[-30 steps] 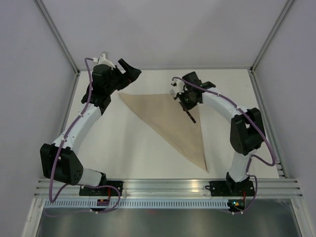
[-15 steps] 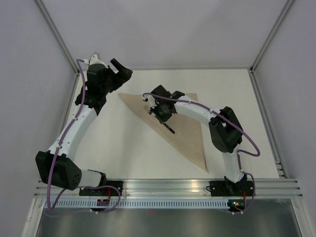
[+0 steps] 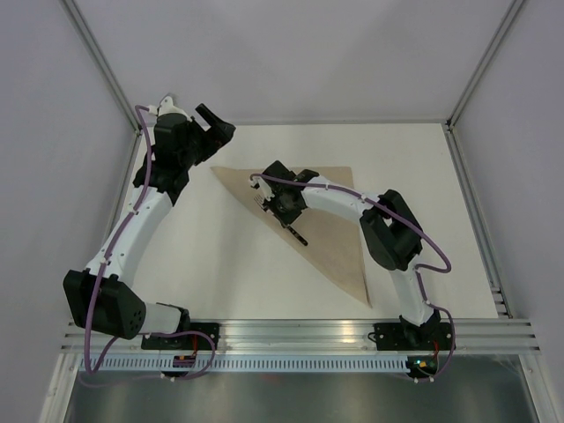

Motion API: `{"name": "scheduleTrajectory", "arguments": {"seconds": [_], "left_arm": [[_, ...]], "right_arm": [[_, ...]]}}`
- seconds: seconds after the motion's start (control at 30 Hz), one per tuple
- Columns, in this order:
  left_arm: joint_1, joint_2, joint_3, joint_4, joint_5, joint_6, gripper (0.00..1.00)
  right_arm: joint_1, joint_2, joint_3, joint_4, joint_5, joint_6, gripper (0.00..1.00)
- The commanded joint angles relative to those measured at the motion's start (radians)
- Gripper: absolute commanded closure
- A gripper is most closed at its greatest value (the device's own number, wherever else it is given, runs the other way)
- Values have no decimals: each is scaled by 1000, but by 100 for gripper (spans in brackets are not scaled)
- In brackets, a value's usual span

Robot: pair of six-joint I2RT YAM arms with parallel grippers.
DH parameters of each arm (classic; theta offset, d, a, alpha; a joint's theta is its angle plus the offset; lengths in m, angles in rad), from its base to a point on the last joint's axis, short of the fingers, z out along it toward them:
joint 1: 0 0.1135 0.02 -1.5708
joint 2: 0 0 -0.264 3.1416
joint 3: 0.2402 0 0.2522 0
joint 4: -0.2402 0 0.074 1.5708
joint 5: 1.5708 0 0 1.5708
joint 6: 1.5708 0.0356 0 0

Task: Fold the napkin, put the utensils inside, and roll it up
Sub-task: Place the fork on the napkin.

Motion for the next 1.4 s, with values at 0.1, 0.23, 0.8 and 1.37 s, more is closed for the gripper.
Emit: {"name": "scheduleTrajectory", "arguments": {"seconds": [0.1, 0.23, 0.8, 1.37], "left_arm": [[11, 5, 39, -5, 12, 34, 5], [14, 6, 33, 5, 21, 34, 5], [33, 9, 3, 28, 28, 34, 5], [43, 29, -10, 43, 61, 31, 5]], "right_arm": [[21, 28, 32, -15, 53, 35, 100], [33, 41, 20, -6, 53, 33, 100], [40, 77, 26, -1, 63, 33, 100], [40, 78, 21, -4, 54, 33, 98]]}}
